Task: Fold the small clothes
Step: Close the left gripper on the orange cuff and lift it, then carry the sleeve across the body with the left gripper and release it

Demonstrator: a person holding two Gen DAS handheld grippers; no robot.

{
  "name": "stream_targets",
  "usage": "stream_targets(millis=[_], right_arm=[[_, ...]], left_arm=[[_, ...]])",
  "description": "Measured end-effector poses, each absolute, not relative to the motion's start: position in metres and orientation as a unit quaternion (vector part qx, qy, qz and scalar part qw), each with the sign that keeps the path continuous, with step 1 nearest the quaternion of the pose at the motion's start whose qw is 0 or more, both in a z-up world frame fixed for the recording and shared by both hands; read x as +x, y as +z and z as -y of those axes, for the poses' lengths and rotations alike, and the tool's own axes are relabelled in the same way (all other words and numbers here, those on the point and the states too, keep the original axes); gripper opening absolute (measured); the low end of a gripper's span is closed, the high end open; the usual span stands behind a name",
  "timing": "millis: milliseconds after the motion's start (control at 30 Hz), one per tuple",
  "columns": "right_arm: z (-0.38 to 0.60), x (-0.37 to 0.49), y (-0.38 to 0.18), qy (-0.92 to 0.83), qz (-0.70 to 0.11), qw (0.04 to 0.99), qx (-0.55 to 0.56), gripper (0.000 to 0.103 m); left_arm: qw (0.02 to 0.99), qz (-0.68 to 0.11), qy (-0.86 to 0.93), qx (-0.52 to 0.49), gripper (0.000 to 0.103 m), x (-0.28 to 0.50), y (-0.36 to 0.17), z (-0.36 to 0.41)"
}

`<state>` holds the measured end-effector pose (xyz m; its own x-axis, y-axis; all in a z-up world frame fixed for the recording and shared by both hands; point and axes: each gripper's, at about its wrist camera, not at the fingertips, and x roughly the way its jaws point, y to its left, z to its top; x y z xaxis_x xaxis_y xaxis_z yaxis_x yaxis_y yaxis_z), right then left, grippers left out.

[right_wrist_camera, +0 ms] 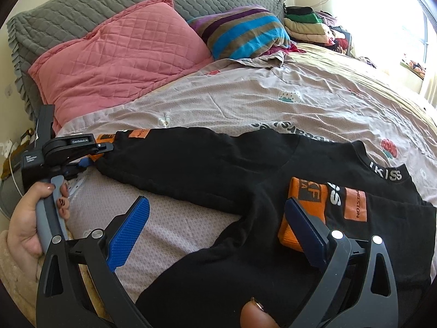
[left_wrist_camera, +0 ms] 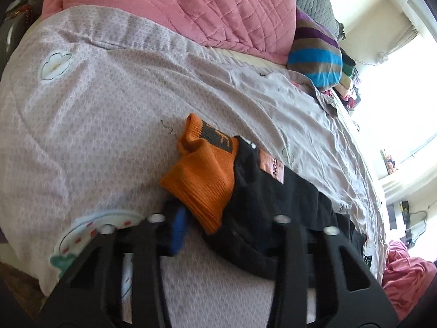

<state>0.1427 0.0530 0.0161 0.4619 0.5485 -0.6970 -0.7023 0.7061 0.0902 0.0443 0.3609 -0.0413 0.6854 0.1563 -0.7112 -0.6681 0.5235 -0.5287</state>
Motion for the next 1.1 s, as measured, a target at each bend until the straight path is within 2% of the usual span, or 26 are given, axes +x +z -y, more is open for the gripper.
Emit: stream_targets(millis=[67,167,433,733,1100], right_arm=[[-0.048,0.142,0.016,0.366,-0.367,0.85,-0.099,0.099],[-0.037,0.142,0.015,0.358,-0.369,0.853,-0.088,0.099],[-0.001,0.15,0.014,0.318,-0.379,0.868,-0.046,0.099],[0.039,0.157,0.017,0.285,-0.382,0.879,-0.016,0.099],[0.091,0.16,0.026,0.243,-0.37,0.897,0.017,0.098]], left_arm=[[0.82,-0.303,0.241,-0.422,0.01,0.045,-0.041,-0.362],[0.834,-0.282,0.237,-0.41,0.008,0.04,-0.032,-0.357],[0.864,-0.246,0.219,-0.38,0.006,0.033,-0.004,-0.336],[0.9,-0.198,0.162,-0.354,0.004,0.038,0.05,-0.291],[0.923,-0.194,0.077,-0.324,0.003,0.056,0.09,-0.231]])
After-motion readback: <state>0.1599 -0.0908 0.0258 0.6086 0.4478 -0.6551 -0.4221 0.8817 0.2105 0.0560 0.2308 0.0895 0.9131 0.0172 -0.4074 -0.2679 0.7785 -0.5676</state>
